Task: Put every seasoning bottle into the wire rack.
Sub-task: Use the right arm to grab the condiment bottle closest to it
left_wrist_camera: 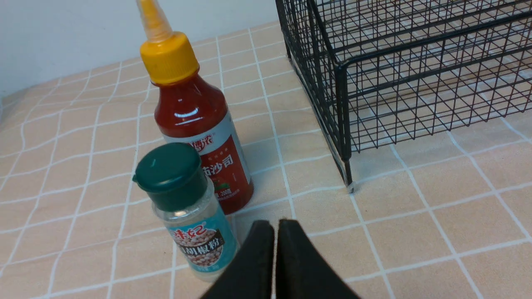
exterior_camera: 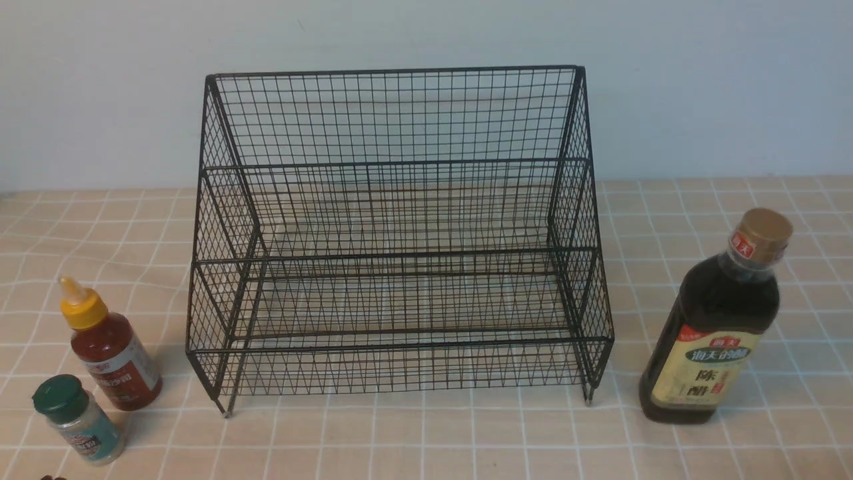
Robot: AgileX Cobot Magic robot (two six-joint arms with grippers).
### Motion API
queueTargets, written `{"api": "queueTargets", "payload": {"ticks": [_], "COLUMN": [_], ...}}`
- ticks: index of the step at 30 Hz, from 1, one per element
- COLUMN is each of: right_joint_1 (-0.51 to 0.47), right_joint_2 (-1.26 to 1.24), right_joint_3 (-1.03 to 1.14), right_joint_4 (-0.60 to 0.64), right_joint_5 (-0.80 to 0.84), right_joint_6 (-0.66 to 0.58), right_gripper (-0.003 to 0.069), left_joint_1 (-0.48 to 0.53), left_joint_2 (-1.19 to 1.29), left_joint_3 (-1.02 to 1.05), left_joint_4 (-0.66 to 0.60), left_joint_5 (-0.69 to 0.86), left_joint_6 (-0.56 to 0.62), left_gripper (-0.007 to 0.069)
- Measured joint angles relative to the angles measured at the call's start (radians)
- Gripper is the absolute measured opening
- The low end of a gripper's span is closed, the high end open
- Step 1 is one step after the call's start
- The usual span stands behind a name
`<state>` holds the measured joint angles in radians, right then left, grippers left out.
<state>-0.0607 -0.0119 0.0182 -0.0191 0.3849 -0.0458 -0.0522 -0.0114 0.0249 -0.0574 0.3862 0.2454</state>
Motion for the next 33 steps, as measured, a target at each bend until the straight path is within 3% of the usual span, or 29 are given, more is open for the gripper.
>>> {"api": "queueTargets", "payload": {"ticks": [27,30,33], "right_joint_1": [0.0,0.0,0.0], "right_joint_2": [0.0,0.0,0.0], "right_joint_3": [0.0,0.007,0.01], "right_joint_4": [0.0,0.019,0.131], "right_joint_5": [-0.001,-0.05,-0.195], "right_joint_6": [0.0,0.005,0.046], "right_gripper": [-0.0015,-0.0015,-0.0015], "left_joint_1": [0.0,0.0,0.0], "left_joint_2": [0.0,0.0,0.0], "left_joint_3": [0.0,0.0,0.0], "left_joint_4": [0.0,0.0,0.0], "left_joint_5": [0.0,0.0,0.0], "left_joint_6": [0.0,0.0,0.0], "left_gripper": [-0.0007,-0.0007,-0.0007]}}
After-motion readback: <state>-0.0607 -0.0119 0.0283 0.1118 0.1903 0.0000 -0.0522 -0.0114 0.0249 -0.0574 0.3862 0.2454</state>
